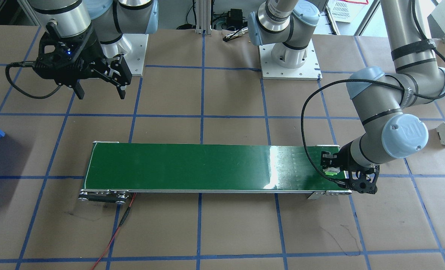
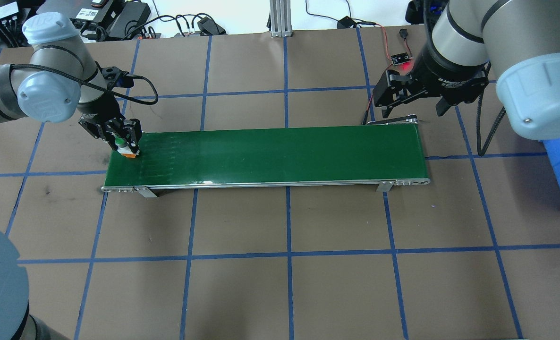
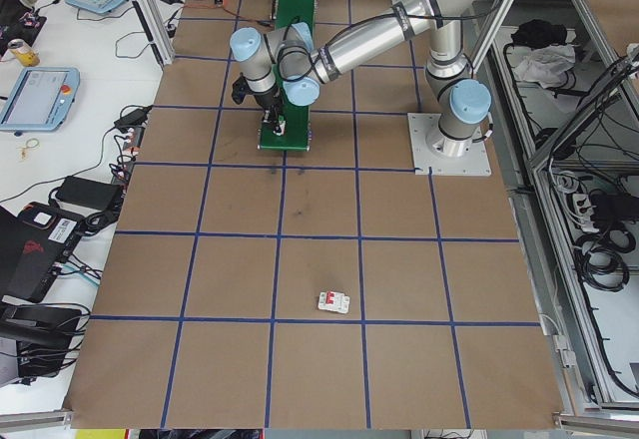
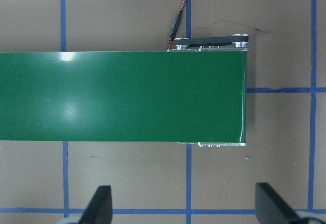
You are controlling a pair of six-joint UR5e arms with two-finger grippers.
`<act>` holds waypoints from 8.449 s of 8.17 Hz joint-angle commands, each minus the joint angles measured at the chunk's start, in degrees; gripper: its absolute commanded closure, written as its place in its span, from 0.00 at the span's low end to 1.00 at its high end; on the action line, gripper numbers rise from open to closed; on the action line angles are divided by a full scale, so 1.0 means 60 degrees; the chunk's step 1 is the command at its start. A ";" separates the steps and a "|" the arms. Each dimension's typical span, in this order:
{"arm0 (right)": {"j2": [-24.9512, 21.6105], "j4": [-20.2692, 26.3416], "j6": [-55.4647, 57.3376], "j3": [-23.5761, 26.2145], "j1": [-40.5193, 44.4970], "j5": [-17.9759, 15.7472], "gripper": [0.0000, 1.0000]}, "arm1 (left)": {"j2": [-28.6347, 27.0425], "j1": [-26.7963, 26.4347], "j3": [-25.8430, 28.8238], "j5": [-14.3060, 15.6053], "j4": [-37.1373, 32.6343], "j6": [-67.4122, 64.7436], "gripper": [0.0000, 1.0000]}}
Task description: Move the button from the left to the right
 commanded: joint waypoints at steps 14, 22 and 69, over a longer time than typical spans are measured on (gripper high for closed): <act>0.2261 -0.1592 0.0044 0.0116 -0.0836 -0.0484 0.00 | 0.3445 -0.2277 0.0062 -0.0553 -0.1689 -0.3179 0.00; 0.3305 -0.3266 -0.0073 0.0893 -0.0851 0.1040 0.01 | 0.3430 -0.2277 0.0033 -0.0553 -0.1265 -0.3238 0.00; 0.5488 -0.4687 -1.1719 -0.0117 -0.9157 0.0249 0.58 | 0.3342 -0.2277 -0.0011 -0.0597 -0.0693 -0.3179 0.00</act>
